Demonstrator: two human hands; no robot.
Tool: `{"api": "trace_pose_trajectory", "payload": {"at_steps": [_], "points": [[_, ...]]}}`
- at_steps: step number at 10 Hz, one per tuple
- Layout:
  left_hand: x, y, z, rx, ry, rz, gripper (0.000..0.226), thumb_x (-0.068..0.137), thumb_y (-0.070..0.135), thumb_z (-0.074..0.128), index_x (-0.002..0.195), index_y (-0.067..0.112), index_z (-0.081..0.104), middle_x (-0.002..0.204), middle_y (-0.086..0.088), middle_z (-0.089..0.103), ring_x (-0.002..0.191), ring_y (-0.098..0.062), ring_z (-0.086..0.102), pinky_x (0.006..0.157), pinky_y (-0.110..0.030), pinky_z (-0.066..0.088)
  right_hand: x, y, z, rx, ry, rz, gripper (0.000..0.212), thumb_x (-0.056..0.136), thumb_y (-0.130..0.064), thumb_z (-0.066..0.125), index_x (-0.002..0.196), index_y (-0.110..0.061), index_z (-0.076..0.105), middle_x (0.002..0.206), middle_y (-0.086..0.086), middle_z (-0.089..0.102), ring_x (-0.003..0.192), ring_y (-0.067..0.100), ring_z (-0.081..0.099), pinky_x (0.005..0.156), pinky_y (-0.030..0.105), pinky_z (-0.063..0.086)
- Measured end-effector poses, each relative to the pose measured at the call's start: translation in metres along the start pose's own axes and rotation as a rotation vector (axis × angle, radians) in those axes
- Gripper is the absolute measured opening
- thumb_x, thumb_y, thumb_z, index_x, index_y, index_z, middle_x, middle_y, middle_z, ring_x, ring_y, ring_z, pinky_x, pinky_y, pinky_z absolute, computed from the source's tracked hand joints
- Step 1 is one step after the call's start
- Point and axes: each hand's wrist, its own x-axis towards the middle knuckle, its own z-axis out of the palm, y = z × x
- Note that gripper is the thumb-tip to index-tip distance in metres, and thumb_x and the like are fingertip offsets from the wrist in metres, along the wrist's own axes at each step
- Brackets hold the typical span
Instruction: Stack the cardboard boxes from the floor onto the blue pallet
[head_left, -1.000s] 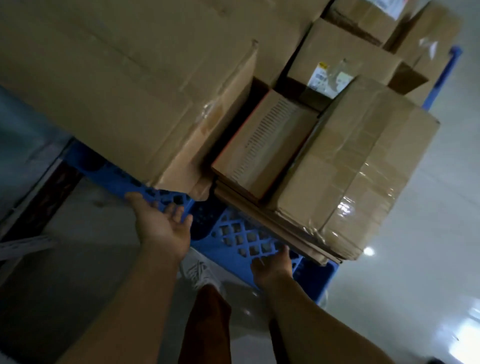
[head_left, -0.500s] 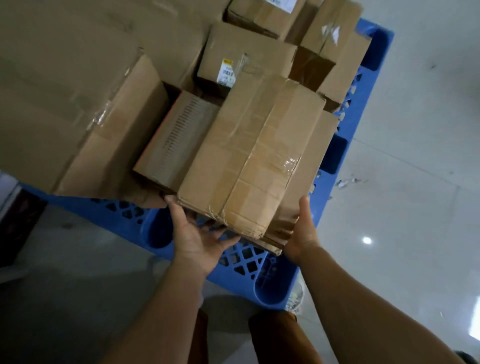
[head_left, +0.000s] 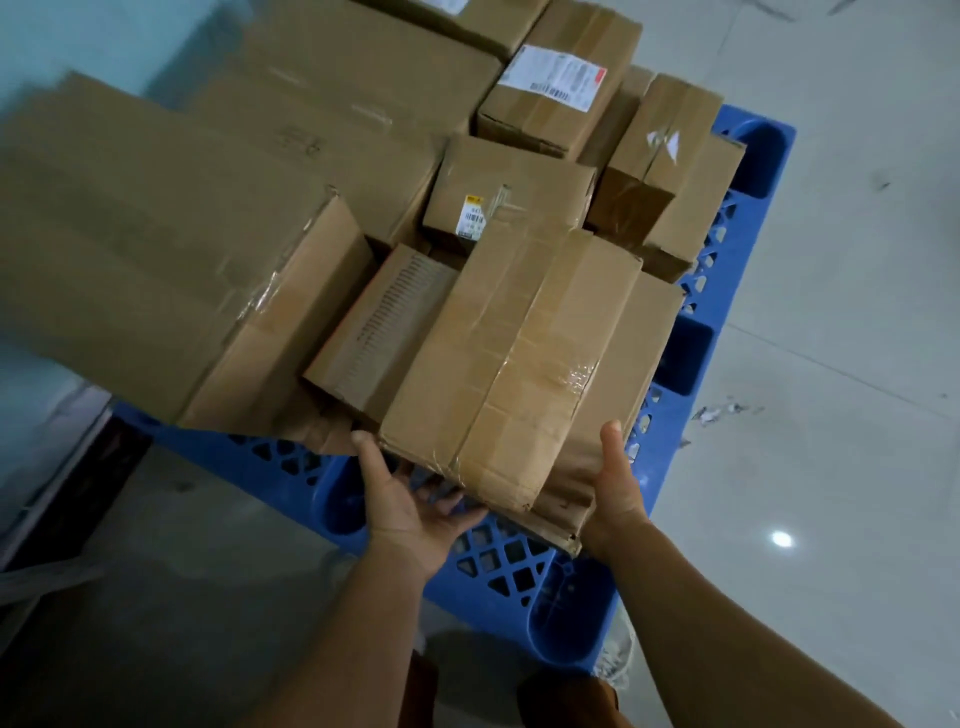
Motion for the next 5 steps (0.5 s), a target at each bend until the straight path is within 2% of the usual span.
{"api": "trace_pose_trajectory", "payload": {"at_steps": [1, 2, 3, 4, 5], "points": [[-0.018, 0.006, 0.006, 0.016, 0.041, 0.012, 0.083, 0.081, 0.08, 0.034, 0.13, 0.016, 0.051, 0.117, -0.015, 0.052, 0.109, -0.038, 0.05, 0.095, -0.066, 0.035, 0.014, -0.009, -0.015, 0.007, -0.062, -0.065, 0.118, 0.038, -0.094, 0.062, 0.142, -0.046, 0.035, 0.149, -0.004, 0.041, 0.133, 0.026, 0.043, 0.108, 0.064, 0.026], [-0.04, 0.015, 0.013, 0.036, 0.052, 0.049, 0.093, 0.079, 0.081, 0.034, 0.15, 0.021, 0.031, 0.152, -0.014, 0.033, 0.141, -0.039, 0.027, 0.106, -0.068, 0.023, 0.003, -0.032, -0.018, -0.025, -0.133, -0.104, 0.111, 0.04, -0.096, 0.058, 0.14, -0.049, 0.039, 0.151, -0.005, 0.039, 0.136, 0.025, 0.039, 0.109, 0.067, 0.02], [-0.065, 0.023, 0.021, 0.049, 0.035, 0.12, 0.095, 0.079, 0.082, 0.034, 0.153, 0.024, 0.023, 0.158, -0.012, 0.022, 0.145, -0.035, 0.019, 0.109, -0.066, 0.02, -0.078, -0.073, 0.003, -0.048, -0.183, -0.113, 0.112, 0.045, -0.095, 0.058, 0.142, -0.041, 0.041, 0.154, 0.0, 0.035, 0.139, 0.026, 0.034, 0.112, 0.065, 0.018], [-0.102, 0.029, 0.033, 0.059, 0.027, 0.176, 0.097, 0.079, 0.082, 0.036, 0.154, 0.025, 0.019, 0.16, -0.01, 0.018, 0.147, -0.03, 0.016, 0.114, -0.06, 0.017, -0.147, -0.107, 0.012, -0.101, -0.168, -0.177, 0.091, 0.079, -0.079, 0.045, 0.151, -0.029, 0.024, 0.159, 0.001, 0.02, 0.146, 0.025, 0.018, 0.117, 0.054, 0.013], [-0.136, 0.034, 0.045, 0.053, 0.025, 0.244, 0.095, 0.082, 0.078, 0.037, 0.155, 0.023, 0.015, 0.161, -0.01, 0.018, 0.148, -0.026, 0.016, 0.118, -0.051, 0.013, -0.192, -0.133, 0.012, -0.132, -0.195, -0.252, 0.081, 0.086, -0.072, 0.039, 0.152, -0.029, 0.022, 0.16, 0.002, 0.02, 0.146, 0.025, 0.017, 0.116, 0.051, 0.01]]}}
